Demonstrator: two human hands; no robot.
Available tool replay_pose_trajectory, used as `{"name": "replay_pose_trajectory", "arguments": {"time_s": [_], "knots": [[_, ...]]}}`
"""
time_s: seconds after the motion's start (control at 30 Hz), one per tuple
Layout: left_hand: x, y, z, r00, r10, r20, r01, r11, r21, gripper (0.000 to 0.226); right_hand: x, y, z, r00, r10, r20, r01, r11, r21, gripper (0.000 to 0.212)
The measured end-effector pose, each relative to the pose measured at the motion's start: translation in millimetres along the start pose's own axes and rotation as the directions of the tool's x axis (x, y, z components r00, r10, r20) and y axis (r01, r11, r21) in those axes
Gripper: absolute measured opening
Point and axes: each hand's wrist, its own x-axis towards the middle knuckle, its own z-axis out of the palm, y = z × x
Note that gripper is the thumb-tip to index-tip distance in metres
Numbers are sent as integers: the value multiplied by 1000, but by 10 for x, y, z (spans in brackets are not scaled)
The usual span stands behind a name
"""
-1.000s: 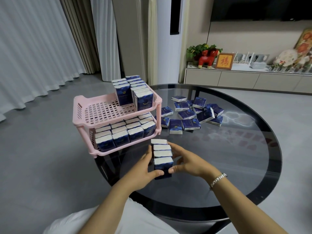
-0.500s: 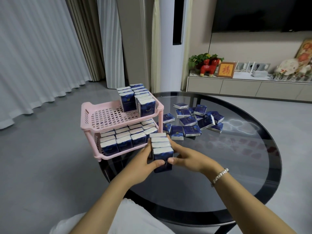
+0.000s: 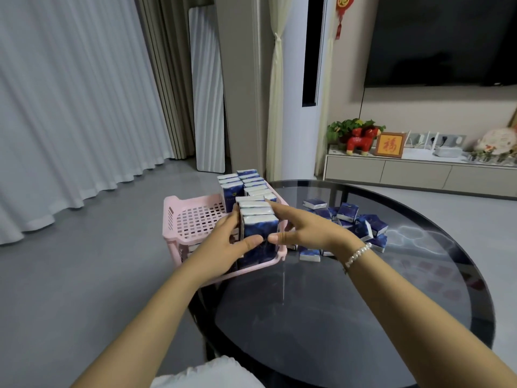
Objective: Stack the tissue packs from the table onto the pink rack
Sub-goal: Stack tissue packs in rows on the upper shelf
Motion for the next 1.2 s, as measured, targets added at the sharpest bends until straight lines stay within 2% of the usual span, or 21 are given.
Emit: {"name": "replay_pose_trajectory", "arguments": {"time_s": [0.13,0.27,0.4,0.47,0.63,0.8,1.03,1.1,1.2], "knots": [[116,-37,-232,999,-7,-37,6,999,-35,59,317,-125,-127,1000,25,5,-25,999,-30,76],[320,-113,-420,997,-55,-61,49,994,-100,52,705,-214,-220,999,42,22,-42,998,-36,80],[555,-270,-487,990,-135,-45,126,980,-151,50,1072,-132,-257,996,74,47,-71,995,-75,94],[634,-340,-475,987,-157,-39,149,975,-162,50,1195,-28,-273,996,76,52,-71,994,-88,90],[749,-492,-369,983,-173,-54,162,972,-170,59,1272,-94,-232,996,95,3,-91,963,-253,70],[760,-573,-273,984,-159,-85,151,984,-97,61,1281,-84,-223,993,117,14,-101,904,-415,76],[761,-576,-217,982,-158,-100,160,987,16,81,1269,-80,-177,998,63,-16,-64,899,-434,93],[747,-547,-224,981,-175,-84,178,984,28,90,1247,-75,-179,1000,26,18,-14,887,-462,89],[762,-570,-256,988,-152,-17,153,979,134,97,1205,-53,-149,999,-3,51,34,787,-616,79]]}}
